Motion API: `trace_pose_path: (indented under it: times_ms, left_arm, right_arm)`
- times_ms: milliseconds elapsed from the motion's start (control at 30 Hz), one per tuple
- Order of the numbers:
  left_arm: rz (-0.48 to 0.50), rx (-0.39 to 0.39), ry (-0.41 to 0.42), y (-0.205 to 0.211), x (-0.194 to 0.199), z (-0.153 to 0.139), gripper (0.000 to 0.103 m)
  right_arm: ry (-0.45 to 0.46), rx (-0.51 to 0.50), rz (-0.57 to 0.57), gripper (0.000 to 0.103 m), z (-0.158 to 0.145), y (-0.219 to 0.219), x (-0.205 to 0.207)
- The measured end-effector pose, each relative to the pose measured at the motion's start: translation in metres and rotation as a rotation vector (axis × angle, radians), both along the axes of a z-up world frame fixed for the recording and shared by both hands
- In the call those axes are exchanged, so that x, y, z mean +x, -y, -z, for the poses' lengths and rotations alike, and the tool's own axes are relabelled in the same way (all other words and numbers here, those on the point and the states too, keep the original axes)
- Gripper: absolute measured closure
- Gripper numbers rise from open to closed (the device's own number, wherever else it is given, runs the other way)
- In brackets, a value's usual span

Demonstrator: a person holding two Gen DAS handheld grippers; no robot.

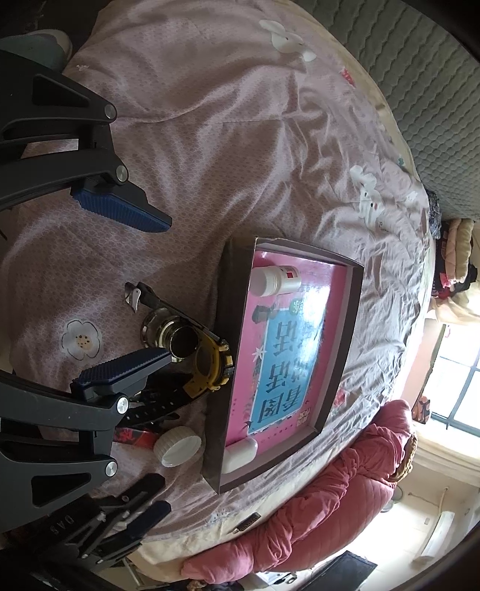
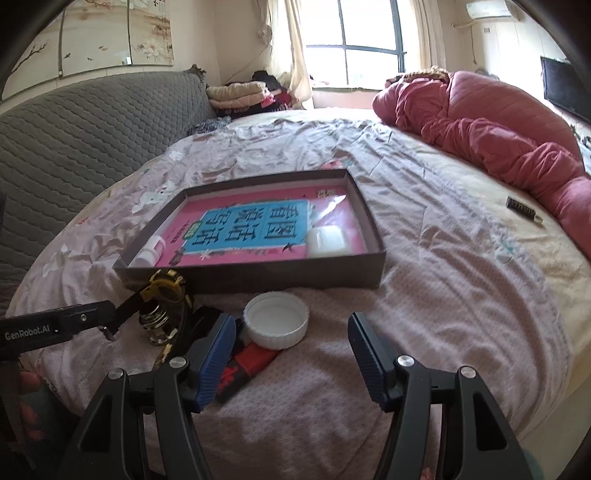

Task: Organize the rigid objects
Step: 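Close the right tool on the red lighter while the left tool approaches the yellow watch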

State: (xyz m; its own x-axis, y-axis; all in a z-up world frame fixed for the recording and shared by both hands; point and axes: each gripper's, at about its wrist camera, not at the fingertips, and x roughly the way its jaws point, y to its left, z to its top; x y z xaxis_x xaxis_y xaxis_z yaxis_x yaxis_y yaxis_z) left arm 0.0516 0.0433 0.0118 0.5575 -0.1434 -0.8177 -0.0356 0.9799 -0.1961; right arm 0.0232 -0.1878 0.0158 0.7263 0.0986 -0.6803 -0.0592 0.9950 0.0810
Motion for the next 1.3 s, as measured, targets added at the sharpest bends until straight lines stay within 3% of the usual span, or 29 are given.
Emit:
trace_pose_path:
  times_ms: [733, 1133, 1300]
  left_arm:
    - [0.010, -0.005, -0.007, 0.005, 0.004, 0.006, 0.037]
    - [0.031, 0.005, -0.009, 0.019, 0.023, 0.012, 0.037]
    - [0.044, -0.062, -0.021, 0.028, 0.034, 0.011, 0.037]
  right_arm:
    - [-0.149, -0.012, 0.017, 0.040, 0.040, -0.037, 0.012]
    - [-0.169, -0.085, 0.113, 0.040, 0.043, -0.011, 0.014]
    - [-0.173, -0.097, 0.127, 0.040, 0.042, -0.002, 0.016]
